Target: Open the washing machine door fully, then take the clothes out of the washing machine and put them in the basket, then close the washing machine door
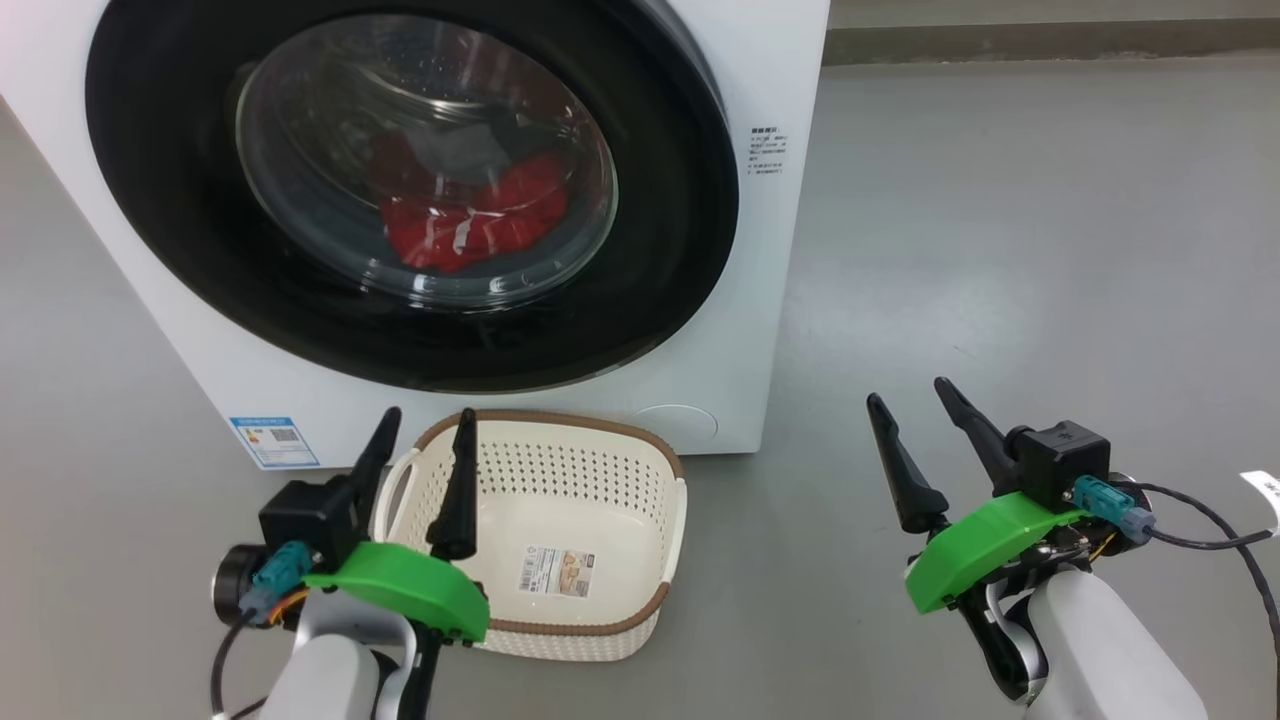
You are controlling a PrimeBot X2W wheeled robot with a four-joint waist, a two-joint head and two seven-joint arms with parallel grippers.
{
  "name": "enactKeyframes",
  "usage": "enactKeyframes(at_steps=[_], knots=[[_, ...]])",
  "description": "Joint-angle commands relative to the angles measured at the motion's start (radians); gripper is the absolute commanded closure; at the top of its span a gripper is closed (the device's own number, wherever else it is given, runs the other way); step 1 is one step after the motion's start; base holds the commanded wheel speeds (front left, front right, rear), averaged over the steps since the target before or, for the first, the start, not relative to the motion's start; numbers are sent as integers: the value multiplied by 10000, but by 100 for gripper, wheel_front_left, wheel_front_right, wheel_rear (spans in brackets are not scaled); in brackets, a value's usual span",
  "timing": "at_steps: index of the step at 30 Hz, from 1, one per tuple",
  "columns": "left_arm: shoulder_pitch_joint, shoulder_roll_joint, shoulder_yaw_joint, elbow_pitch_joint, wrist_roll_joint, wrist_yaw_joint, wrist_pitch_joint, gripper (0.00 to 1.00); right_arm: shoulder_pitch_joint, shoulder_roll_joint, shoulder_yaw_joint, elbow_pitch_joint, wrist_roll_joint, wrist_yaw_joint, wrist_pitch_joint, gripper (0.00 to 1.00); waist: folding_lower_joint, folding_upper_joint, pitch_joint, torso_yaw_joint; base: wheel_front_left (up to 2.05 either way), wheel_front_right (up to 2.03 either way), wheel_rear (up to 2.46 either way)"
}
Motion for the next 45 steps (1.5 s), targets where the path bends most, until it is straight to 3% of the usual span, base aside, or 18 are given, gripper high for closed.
enactKeyframes(at_steps=[1,9,31,32,33,34,39,45], knots=[[-577,103,192,-137,338,106,-175,0,-612,-3,190,-113,-420,-5,-195,0,0,0,-15,10,0,0,0],[-817,111,80,57,1075,227,-392,0,-834,-22,131,87,-1341,-6,-412,0,0,0,-38,14,0,0,0],[-743,110,519,136,1215,107,-392,0,-687,-22,-243,-78,-1444,-6,-412,0,0,0,62,23,0,0,0],[-736,110,511,143,1173,99,-392,0,-687,-22,-197,-65,-1370,-6,-412,21,0,0,75,42,0,0,0],[-731,110,496,141,1141,95,-392,0,-695,-22,-147,-39,-1285,-6,-412,72,0,0,94,65,0,0,0],[-736,110,474,120,1113,93,-392,0,-726,-22,-137,-37,-1214,-6,-412,100,0,0,144,93,0,0,0],[-865,110,328,-110,1025,107,-392,0,-1004,-22,-207,-132,-887,-6,-412,100,0,0,502,270,0,0,0],[-1036,110,182,-626,1022,158,-393,0,-1572,-22,-274,-206,776,-6,-412,100,0,0,1114,465,0,0,0]])
